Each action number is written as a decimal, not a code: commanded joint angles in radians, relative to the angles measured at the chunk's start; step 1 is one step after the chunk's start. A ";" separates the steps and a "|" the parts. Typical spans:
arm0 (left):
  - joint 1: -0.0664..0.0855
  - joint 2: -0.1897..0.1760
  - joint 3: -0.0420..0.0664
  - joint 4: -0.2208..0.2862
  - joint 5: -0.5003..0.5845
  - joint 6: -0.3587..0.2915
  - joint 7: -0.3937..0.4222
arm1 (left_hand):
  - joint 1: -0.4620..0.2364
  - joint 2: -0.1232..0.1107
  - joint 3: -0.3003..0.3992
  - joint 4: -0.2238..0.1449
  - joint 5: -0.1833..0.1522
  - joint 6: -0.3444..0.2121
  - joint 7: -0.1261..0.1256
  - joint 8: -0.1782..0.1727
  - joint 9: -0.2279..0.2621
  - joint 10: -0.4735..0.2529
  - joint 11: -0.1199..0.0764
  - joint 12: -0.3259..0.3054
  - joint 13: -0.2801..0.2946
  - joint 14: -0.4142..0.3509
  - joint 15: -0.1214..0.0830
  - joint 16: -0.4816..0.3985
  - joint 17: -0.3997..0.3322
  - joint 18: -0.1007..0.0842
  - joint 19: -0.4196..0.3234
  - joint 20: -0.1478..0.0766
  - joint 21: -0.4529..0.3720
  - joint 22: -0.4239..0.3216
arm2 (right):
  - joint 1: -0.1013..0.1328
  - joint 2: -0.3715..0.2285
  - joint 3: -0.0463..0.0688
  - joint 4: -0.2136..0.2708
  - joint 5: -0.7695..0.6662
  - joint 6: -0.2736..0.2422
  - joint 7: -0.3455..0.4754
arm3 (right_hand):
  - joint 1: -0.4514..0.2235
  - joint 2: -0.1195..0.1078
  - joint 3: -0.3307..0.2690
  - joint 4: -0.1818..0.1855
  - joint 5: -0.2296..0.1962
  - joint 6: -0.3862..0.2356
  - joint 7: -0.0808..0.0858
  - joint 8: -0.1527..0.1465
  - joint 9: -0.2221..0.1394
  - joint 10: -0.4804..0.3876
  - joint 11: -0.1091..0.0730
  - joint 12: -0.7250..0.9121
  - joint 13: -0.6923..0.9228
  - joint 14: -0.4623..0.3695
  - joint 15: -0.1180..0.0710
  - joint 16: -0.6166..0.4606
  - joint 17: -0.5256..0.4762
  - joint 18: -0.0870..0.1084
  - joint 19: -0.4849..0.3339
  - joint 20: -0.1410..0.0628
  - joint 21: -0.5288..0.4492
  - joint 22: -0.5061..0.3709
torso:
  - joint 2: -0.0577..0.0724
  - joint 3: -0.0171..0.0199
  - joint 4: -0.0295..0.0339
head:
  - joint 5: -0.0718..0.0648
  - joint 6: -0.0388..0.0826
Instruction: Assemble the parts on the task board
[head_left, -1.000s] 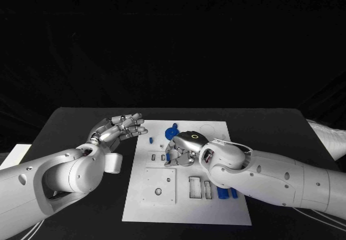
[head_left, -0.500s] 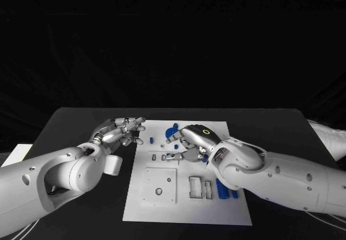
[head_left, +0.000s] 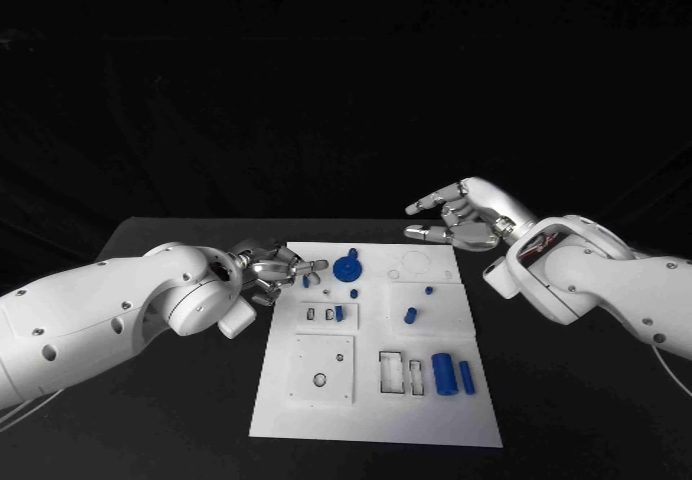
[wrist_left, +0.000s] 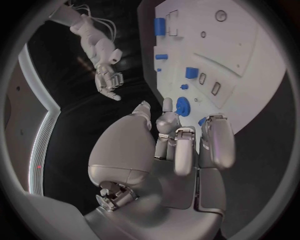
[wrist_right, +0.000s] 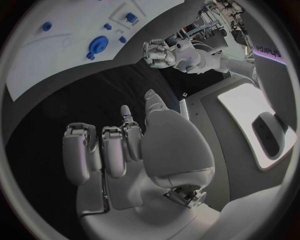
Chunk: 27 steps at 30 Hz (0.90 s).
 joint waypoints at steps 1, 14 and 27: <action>0.017 0.028 0.001 -0.028 -0.254 0.171 -0.260 | -0.014 0.008 -0.026 0.005 -0.019 -0.014 -0.003 0.045 0.034 -0.001 -0.003 0.032 0.033 0.103 -0.007 0.003 0.263 -0.017 0.014 0.000 0.011 0.017 | 0.006 -0.012 -0.002 -0.019 0.158 0.025 0.043 | 0.011 -0.001 -0.002 -0.007 0.007 -0.008 -0.001 0.002 0.001 0.019 0.005 -0.005 0.157 0.077 0.004 -0.005 0.154 0.013 0.003 0.005 -0.007 0.032 | -0.007 0.0035 -0.0062 | 0.006 -0.006; 0.072 0.169 -0.007 -0.147 -0.385 0.357 -0.341 | -0.074 0.027 -0.147 0.006 -0.130 -0.073 -0.028 0.221 0.199 0.018 -0.025 0.090 0.094 0.103 -0.024 0.003 0.263 -0.027 0.027 -0.015 0.048 0.083 | 0.014 -0.024 -0.002 -0.069 0.199 0.040 0.027 | 0.026 -0.001 -0.007 -0.028 0.027 -0.007 -0.002 0.003 0.002 0.017 0.004 -0.010 0.153 0.076 0.003 -0.010 0.146 0.015 0.001 0.004 -0.012 0.025 | -0.008 0.0068 -0.0088 | 0.011 -0.016; 0.076 0.259 -0.019 -0.215 -0.394 0.417 -0.356 | -0.051 0.050 -0.166 0.004 -0.128 -0.106 -0.031 0.267 0.257 0.016 -0.028 0.090 0.094 0.103 -0.028 0.003 0.263 -0.034 0.041 -0.020 0.069 0.125 | 0.015 -0.015 -0.003 -0.089 0.196 0.048 0.017 | 0.024 0.000 -0.008 -0.028 0.030 -0.008 -0.002 0.003 0.002 0.018 0.004 -0.009 0.153 0.076 0.003 -0.011 0.145 0.015 0.000 0.004 -0.012 0.023 | -0.008 0.0046 -0.0083 | 0.018 -0.025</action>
